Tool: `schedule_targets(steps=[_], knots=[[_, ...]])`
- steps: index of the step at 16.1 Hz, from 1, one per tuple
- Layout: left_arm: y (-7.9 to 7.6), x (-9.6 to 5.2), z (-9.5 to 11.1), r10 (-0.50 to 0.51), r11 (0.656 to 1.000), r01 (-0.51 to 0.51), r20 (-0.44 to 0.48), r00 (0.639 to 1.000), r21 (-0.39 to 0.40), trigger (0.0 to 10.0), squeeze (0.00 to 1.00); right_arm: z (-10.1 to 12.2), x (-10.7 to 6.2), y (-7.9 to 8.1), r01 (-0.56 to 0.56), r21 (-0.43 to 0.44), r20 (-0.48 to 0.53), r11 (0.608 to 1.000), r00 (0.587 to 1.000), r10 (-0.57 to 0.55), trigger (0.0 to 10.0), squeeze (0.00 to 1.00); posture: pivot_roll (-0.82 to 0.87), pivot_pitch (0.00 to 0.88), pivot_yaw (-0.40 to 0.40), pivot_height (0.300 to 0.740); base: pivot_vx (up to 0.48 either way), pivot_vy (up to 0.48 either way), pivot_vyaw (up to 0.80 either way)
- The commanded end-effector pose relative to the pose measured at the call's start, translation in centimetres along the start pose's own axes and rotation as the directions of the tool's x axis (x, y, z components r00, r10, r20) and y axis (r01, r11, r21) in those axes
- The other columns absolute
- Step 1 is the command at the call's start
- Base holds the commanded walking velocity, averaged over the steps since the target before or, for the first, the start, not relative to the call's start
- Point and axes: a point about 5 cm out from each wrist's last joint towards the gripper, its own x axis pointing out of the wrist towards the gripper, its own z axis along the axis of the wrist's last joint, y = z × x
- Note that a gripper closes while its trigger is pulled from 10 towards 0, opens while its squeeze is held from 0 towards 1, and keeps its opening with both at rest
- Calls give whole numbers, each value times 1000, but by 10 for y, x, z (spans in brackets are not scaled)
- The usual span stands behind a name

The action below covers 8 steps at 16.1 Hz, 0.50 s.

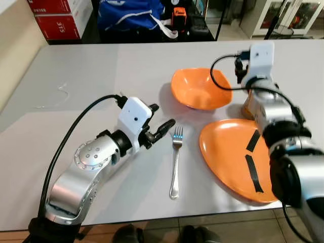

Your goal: Setting the table

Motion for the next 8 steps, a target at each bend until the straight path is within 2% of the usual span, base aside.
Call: schedule_targets(steps=[1,2,3,5,6,7,8], knots=[[1,2,-1,13,1000,-13,-3,1000,13,10000,0,10,0,0,8,28,74,1000,997,-10,10000,0,110,0,-9,740,0,0,0],[7,2,0,56,998,-56,4,998,15,10000,0,23,-5,6,-46,72,197,996,980,31,10000,0,112,0,-13,740,0,0,0],[12,1,0,106,994,-106,13,994,13,10000,0,31,-11,14,-115,140,275,983,959,73,10000,0,109,0,-13,740,0,0,0],[21,-1,-4,214,977,-214,12,977,-19,10000,0,34,-34,31,-194,275,329,942,939,97,10000,0,104,0,-24,740,0,0,0],[22,-2,-5,228,973,-228,11,974,-23,10000,0,34,-39,33,-202,303,332,931,939,95,10000,0,104,0,-24,740,0,0,0],[22,-5,-10,269,963,-269,-2,963,-18,10000,0,32,-65,39,-213,351,355,912,931,81,10000,0,96,2,-29,740,-326,0,0],[22,-6,-13,279,960,-280,-10,960,-16,10000,0,31,-79,41,-214,358,365,909,928,75,10000,0,85,8,-25,740,-401,0,0]])
